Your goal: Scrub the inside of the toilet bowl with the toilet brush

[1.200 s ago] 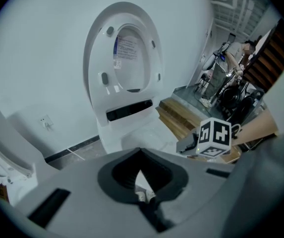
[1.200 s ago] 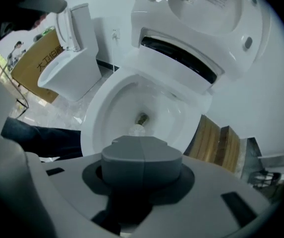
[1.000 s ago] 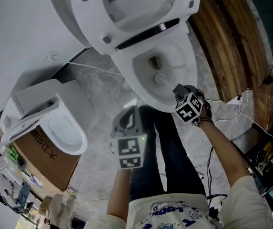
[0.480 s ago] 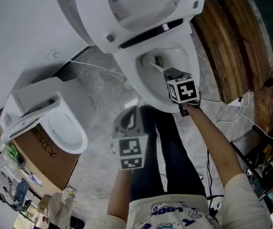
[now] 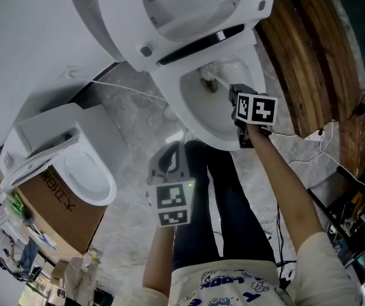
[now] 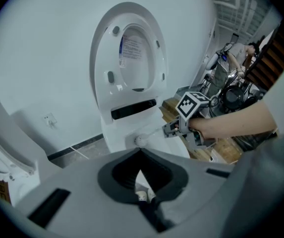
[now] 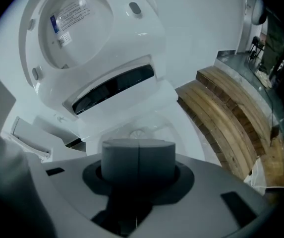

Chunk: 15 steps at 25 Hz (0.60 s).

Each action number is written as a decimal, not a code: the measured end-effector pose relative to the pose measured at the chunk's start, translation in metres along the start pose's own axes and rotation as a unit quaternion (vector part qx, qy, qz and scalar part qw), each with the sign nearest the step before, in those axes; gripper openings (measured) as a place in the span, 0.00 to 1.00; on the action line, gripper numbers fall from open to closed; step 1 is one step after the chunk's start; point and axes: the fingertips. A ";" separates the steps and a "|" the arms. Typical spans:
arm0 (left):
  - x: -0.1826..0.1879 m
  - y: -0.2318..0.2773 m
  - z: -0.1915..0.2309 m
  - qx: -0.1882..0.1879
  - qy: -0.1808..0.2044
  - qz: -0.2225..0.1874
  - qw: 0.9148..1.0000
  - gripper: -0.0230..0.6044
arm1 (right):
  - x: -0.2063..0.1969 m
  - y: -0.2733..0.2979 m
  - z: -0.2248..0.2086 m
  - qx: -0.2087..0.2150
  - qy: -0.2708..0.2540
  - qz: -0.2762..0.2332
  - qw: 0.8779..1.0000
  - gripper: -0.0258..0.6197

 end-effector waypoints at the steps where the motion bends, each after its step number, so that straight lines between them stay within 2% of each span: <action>1: 0.000 0.001 0.000 0.000 0.000 0.001 1.000 0.04 | 0.000 0.000 0.002 0.001 -0.010 0.001 1.000 0.29; 5: 0.004 0.003 -0.004 -0.004 0.003 -0.001 1.000 0.04 | -0.004 0.002 0.011 0.019 -0.050 0.008 0.999 0.29; 11: 0.007 0.003 -0.010 -0.008 0.006 -0.004 1.000 0.04 | -0.023 0.003 0.028 0.080 -0.108 0.051 0.990 0.29; 15: 0.004 0.003 -0.012 -0.009 0.005 0.000 1.000 0.04 | -0.035 -0.002 0.025 0.114 -0.113 0.089 0.983 0.29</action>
Point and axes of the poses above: the fingertips, and each gripper's own axes: y forward along the fingers, z to its left, x out of its top, and after that the axes turned 3 degrees about z, right-handed
